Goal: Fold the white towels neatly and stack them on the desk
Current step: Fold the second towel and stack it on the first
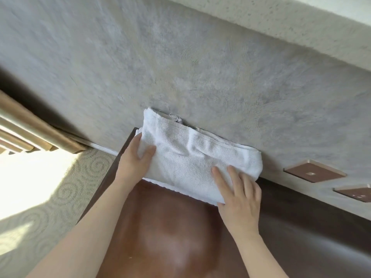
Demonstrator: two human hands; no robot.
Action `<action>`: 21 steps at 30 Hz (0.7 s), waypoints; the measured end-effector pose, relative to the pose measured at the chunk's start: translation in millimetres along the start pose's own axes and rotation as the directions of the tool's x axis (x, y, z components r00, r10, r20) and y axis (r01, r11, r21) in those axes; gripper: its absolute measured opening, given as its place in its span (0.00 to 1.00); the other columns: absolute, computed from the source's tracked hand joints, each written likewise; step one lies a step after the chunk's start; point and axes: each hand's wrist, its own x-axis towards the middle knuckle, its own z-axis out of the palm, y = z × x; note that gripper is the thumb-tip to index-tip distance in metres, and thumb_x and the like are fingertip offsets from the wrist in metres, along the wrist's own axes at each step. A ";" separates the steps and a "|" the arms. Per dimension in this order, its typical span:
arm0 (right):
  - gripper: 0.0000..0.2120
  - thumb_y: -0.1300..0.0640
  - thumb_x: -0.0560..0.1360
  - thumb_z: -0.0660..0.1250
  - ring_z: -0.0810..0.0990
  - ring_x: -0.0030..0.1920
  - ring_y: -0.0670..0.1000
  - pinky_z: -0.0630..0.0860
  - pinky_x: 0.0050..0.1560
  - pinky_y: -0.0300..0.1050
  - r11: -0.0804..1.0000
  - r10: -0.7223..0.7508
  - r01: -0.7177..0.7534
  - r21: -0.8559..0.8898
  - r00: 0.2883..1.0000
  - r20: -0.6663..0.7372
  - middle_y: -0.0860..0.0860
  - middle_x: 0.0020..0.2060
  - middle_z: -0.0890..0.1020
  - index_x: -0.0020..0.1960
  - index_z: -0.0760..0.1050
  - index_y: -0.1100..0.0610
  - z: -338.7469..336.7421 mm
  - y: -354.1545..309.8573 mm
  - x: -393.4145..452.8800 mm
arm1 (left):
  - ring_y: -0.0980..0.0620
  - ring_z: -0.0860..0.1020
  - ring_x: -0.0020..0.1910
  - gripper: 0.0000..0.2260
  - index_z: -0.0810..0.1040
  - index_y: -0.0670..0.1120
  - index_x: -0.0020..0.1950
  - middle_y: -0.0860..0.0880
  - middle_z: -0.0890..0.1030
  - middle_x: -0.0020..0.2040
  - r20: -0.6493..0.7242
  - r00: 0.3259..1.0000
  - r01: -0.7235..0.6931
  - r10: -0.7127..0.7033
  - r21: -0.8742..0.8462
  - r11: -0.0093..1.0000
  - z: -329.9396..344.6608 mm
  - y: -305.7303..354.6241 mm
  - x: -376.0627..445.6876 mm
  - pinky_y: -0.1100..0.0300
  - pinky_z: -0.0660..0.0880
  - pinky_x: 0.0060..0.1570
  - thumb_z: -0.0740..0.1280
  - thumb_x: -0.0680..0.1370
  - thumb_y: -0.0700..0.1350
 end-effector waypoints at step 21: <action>0.30 0.38 0.81 0.52 0.66 0.75 0.56 0.58 0.77 0.57 0.955 0.098 -0.168 0.245 0.957 0.275 0.51 0.76 0.69 0.80 0.61 0.49 -5.1 -9.6 54.4 | 0.53 0.44 0.81 0.30 0.49 0.61 0.81 0.59 0.48 0.82 0.439 0.762 -0.636 0.476 0.647 0.420 36.1 9.4 -12.3 0.36 0.42 0.77 0.46 0.81 0.69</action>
